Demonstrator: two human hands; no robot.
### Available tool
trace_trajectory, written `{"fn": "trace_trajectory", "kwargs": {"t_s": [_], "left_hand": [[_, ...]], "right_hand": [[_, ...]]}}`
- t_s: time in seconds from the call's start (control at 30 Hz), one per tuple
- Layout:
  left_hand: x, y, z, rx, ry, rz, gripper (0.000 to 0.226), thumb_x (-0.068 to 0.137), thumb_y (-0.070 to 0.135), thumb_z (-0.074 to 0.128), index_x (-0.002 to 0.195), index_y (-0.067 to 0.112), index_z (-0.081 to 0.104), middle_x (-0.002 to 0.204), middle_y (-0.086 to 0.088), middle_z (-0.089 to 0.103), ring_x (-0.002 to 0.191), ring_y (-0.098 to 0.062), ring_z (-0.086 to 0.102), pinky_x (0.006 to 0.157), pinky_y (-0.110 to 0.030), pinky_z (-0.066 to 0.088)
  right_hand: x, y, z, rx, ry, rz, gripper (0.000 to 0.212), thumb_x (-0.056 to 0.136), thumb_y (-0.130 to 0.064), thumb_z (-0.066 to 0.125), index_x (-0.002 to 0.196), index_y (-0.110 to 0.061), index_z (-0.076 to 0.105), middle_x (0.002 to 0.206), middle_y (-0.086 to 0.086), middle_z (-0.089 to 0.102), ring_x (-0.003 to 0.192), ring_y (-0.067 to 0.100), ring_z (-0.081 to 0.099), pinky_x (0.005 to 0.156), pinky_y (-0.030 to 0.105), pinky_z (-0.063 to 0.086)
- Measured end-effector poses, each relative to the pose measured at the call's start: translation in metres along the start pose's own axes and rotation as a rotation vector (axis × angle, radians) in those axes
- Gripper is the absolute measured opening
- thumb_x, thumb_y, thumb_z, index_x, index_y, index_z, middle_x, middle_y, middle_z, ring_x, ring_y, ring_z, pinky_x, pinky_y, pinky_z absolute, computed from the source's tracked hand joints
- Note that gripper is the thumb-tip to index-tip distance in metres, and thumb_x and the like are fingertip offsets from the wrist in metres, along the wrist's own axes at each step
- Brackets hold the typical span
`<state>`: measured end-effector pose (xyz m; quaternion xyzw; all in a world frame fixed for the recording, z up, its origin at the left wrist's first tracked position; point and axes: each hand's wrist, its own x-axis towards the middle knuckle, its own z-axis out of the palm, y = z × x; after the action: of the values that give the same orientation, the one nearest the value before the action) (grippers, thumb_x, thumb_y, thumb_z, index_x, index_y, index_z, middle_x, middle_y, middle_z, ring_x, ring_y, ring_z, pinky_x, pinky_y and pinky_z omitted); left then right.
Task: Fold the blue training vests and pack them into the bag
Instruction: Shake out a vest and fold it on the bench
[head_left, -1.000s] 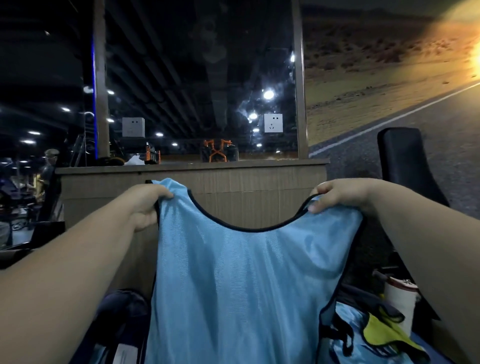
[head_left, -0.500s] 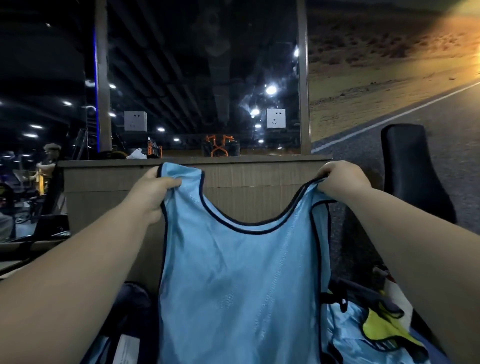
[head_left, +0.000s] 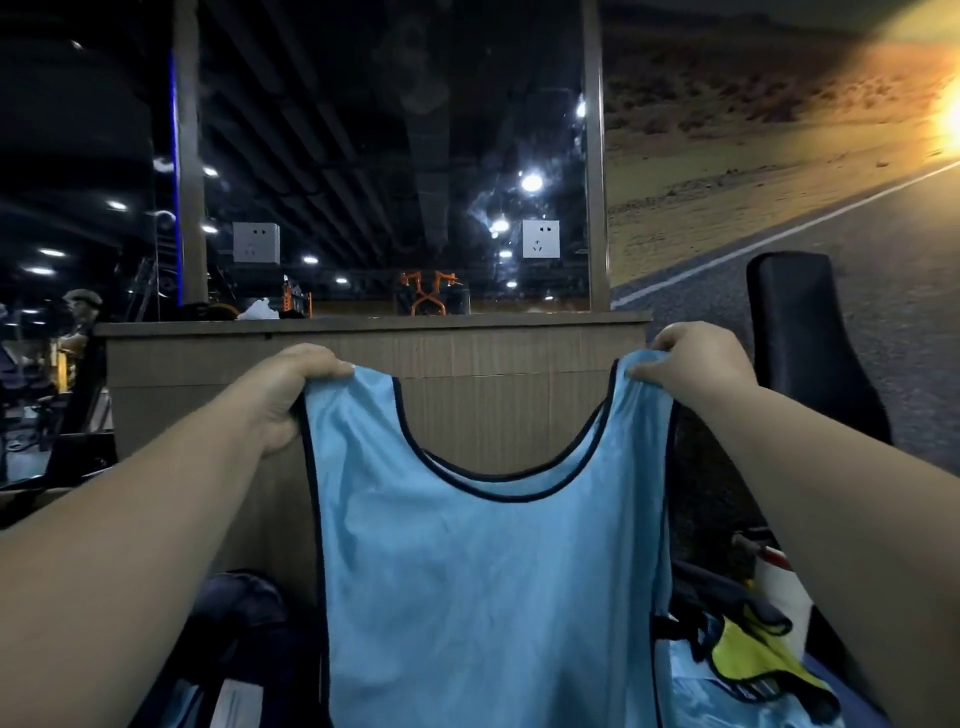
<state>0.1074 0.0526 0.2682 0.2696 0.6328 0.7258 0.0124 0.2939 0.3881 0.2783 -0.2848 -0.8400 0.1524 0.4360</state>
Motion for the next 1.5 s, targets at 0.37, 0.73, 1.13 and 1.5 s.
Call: {"fn": "trace_trajectory", "kwargs": {"t_s": [0.37,0.73,1.13,1.5], "left_hand": [[0.010,-0.012,-0.011,0.796,0.066,0.318,0.018,0.093,0.018,0.062,0.107,0.027,0.056,0.092,0.003,0.066,0.086,-0.016,0.061,0.067,-0.027,0.042],[0.003,-0.004,-0.003,1.107,0.140,0.265,0.040,0.084,-0.008,0.034,0.093,0.023,0.057,0.100,0.003,0.057,0.088,-0.019,0.053,0.058,-0.028,0.037],[-0.007,-0.002,-0.019,0.752,0.045,0.274,0.025,0.087,0.026,0.068,0.074,0.010,0.056,0.073,-0.003,0.053,0.069,-0.018,0.046,0.064,-0.032,0.032],[-0.007,-0.003,-0.001,0.733,0.122,0.281,0.024,0.089,0.042,0.066,0.087,0.018,0.065,0.084,-0.003,0.064,0.068,-0.016,0.053,0.058,-0.027,0.039]], "right_hand": [[0.003,0.002,-0.001,0.335,-0.050,-0.051,0.018,0.085,-0.031,0.076,0.096,-0.018,0.071,0.093,-0.001,0.065,0.091,0.018,0.060,0.079,0.035,0.050],[0.001,0.002,-0.005,0.018,-0.378,-0.154,0.069,0.076,-0.072,0.060,0.108,-0.013,0.072,0.115,0.001,0.062,0.113,0.021,0.056,0.096,0.034,0.042],[0.000,0.019,0.000,-0.539,-0.477,-0.191,0.082,0.072,-0.076,0.064,0.124,-0.012,0.062,0.122,0.006,0.062,0.111,0.024,0.057,0.096,0.038,0.048],[-0.002,0.009,0.004,-0.056,-0.318,-0.083,0.062,0.086,-0.045,0.071,0.135,-0.012,0.054,0.136,0.007,0.055,0.121,0.025,0.051,0.094,0.033,0.041]]}}
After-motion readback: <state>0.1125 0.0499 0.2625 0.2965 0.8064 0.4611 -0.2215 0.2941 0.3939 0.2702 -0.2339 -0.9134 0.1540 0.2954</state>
